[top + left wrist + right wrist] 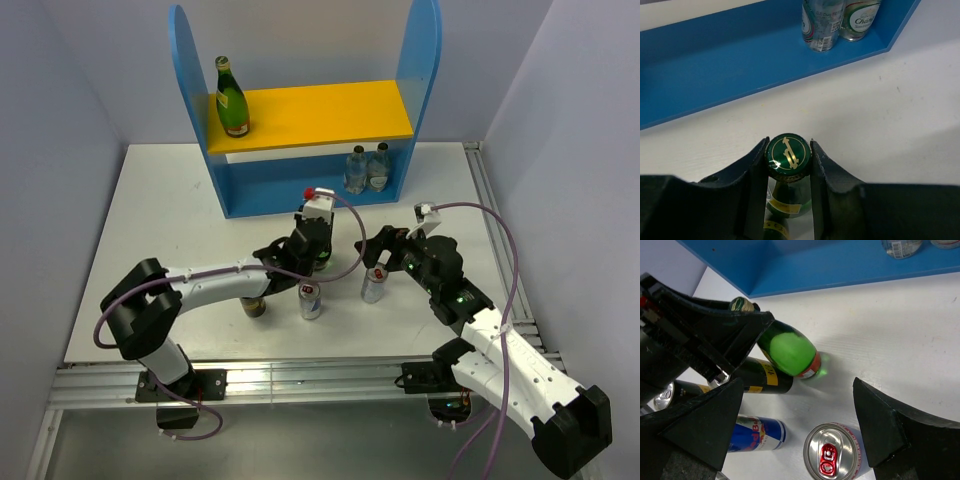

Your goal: Place and organize the beverage onto the shelf

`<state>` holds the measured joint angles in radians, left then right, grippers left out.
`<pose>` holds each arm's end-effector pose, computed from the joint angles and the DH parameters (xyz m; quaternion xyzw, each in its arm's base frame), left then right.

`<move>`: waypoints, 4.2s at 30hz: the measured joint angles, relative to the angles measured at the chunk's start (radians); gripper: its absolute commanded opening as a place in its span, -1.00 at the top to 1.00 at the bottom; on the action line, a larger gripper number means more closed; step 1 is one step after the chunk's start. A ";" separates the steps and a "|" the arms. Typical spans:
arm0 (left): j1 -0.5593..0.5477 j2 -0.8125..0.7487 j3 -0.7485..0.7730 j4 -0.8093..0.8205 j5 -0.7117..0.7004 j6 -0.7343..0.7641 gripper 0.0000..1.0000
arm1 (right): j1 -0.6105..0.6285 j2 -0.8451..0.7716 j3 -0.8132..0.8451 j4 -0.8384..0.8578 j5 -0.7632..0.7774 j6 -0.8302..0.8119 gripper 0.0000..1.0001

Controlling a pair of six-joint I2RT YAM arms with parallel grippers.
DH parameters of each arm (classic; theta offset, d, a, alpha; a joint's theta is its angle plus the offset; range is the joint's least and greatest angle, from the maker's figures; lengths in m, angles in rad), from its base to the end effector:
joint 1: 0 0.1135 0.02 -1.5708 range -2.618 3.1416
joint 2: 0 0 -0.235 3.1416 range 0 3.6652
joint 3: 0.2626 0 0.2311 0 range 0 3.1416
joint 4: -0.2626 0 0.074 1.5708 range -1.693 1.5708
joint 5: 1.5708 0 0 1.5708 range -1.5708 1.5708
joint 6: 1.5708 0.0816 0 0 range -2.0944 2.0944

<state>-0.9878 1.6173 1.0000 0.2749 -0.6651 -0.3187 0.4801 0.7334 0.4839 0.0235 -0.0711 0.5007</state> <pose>0.2500 -0.2877 0.2216 0.0759 0.7914 -0.1192 0.5947 0.1995 0.1104 0.2390 -0.0141 0.7820 0.3177 0.5360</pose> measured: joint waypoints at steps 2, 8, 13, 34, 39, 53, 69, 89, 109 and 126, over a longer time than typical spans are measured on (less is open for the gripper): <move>0.003 0.014 0.053 -0.064 -0.006 0.019 0.99 | 0.000 -0.003 0.000 0.000 0.000 0.000 -0.93; 0.056 0.035 0.285 -0.243 0.016 0.070 0.99 | 0.000 -0.024 0.000 0.000 0.002 0.000 -0.93; 0.144 0.047 0.534 -0.380 0.061 0.082 0.99 | 0.000 -0.036 0.000 0.000 0.003 0.000 -0.93; 0.372 0.245 1.163 -0.678 0.171 0.132 0.99 | 0.000 -0.045 -0.001 0.000 0.003 0.000 -0.93; 0.382 0.279 1.212 -0.684 0.169 0.157 0.99 | 0.000 -0.043 -0.001 0.002 0.001 0.000 -0.93; 0.422 0.293 1.239 -0.645 0.169 0.180 0.99 | 0.000 -0.014 -0.001 0.019 -0.001 0.000 -0.93; 0.463 0.340 1.250 -0.497 0.142 0.242 0.99 | 0.000 -0.005 -0.001 0.022 -0.002 0.000 -0.93; 0.468 0.377 1.131 -0.173 0.053 0.376 0.27 | 0.000 0.011 -0.001 0.028 -0.002 0.000 -0.93; 0.432 0.299 1.061 -0.189 0.047 0.388 -0.99 | 0.000 0.011 -0.001 0.028 0.000 0.000 -0.94; 0.023 -0.425 0.260 -0.193 -0.178 0.243 -0.99 | 0.061 -0.220 -0.027 -0.096 0.116 0.026 -1.00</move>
<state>-0.9653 1.1923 1.2602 0.0814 -0.8429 -0.0761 0.5411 0.5133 0.4564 -0.0727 0.0448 0.5266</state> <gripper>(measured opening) 0.993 0.998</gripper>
